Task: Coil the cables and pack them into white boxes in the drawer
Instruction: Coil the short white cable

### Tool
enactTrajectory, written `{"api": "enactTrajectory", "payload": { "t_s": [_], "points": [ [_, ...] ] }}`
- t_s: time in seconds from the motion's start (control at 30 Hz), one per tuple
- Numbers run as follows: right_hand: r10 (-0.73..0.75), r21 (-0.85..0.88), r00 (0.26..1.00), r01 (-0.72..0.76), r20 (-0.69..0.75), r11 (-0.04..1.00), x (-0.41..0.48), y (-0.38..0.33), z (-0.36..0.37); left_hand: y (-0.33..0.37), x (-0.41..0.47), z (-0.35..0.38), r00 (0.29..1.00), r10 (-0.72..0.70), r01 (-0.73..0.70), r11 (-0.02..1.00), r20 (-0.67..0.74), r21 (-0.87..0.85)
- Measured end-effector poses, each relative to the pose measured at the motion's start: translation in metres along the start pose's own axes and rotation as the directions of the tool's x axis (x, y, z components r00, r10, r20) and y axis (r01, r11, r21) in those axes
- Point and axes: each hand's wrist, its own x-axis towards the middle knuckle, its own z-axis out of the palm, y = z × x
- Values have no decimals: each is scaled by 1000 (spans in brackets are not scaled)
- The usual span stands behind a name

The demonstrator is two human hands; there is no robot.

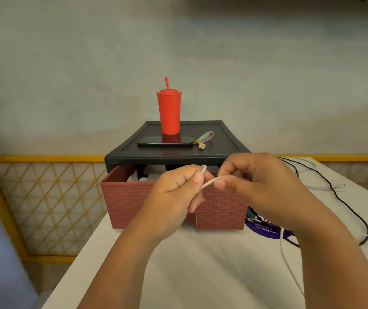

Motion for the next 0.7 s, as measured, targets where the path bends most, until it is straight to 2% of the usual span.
{"api": "enactTrajectory", "payload": {
  "t_s": [0.1,0.23,0.3,0.4,0.47,0.53,0.6,0.7],
  "points": [
    [-33,162,996,46,-79,986,1,2,0,8,0,7,995,-78,94,951,67,-295],
    [-56,236,997,67,-52,969,5,4,7,15,-1,10,966,-170,259,679,196,-687],
    [-52,253,999,52,-7,966,6,3,10,17,0,9,962,-167,273,526,217,-806],
    [63,444,995,-88,71,892,5,0,13,18,2,9,966,-175,247,412,191,-877],
    [120,546,988,-152,95,824,5,-4,16,18,3,10,967,-207,221,407,146,-886],
    [150,584,987,-159,64,796,7,-7,22,18,3,13,965,-255,192,508,66,-840],
    [187,540,982,-150,-14,828,11,-4,30,17,3,14,961,-276,175,633,-9,-754],
    [242,423,961,-166,-132,891,15,0,36,14,3,11,958,-285,194,722,-31,-665]
  ]
}}
